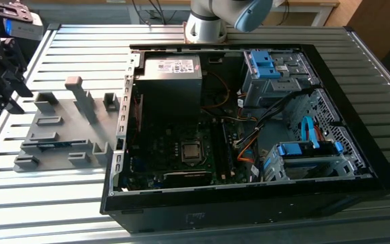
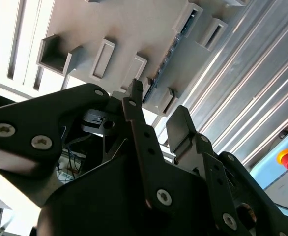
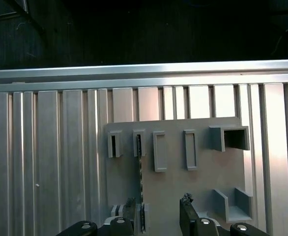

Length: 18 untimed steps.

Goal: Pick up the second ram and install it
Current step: 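Pick up the second ram and move it above second insertion slot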

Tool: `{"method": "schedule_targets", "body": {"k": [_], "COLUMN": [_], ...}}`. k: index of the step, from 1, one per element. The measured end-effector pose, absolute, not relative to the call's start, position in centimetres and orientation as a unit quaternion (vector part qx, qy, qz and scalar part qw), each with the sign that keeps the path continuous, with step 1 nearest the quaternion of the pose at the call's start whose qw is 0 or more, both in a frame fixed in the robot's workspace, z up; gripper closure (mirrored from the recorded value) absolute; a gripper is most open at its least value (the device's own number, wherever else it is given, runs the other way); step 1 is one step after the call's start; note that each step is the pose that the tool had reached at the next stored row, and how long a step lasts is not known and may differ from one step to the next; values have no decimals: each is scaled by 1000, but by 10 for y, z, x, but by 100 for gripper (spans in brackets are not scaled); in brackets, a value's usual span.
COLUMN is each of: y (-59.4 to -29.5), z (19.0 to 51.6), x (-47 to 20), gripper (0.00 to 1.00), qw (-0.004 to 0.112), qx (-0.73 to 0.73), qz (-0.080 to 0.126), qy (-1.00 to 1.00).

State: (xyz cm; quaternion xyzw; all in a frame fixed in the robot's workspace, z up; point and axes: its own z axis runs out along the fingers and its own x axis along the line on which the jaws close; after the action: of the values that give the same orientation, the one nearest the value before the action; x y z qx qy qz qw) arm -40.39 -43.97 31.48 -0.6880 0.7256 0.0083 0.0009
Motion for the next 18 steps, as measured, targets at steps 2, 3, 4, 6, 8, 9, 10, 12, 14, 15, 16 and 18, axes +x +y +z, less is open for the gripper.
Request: {"method": "schedule_targets", "body": {"k": [2,3,4,6,8,9,10,12,14,15,16,18], "y": [-440,-440,-440,-440,-440,-440,-440,-440,-440,-440,-440,-440], "z": [313,312,310,308,305,304,302,299,297,295,294,291], "x": [-404,-404,-405,-405,-405,-405,-405,-406,-406,-406,-406,-406], "gripper": [53,53,53,53,53,53,53,53,54,54,61,61], "qw": [1,1,1,1,2,2,2,2,2,2,2,2], "qx": [-688,-688,-688,-688,-688,-688,-688,-688,-688,-688,-688,-688], "qz": [8,9,9,9,9,9,9,9,9,9,9,9], "qy": [726,726,726,726,726,726,726,726,726,726,726,726]}}
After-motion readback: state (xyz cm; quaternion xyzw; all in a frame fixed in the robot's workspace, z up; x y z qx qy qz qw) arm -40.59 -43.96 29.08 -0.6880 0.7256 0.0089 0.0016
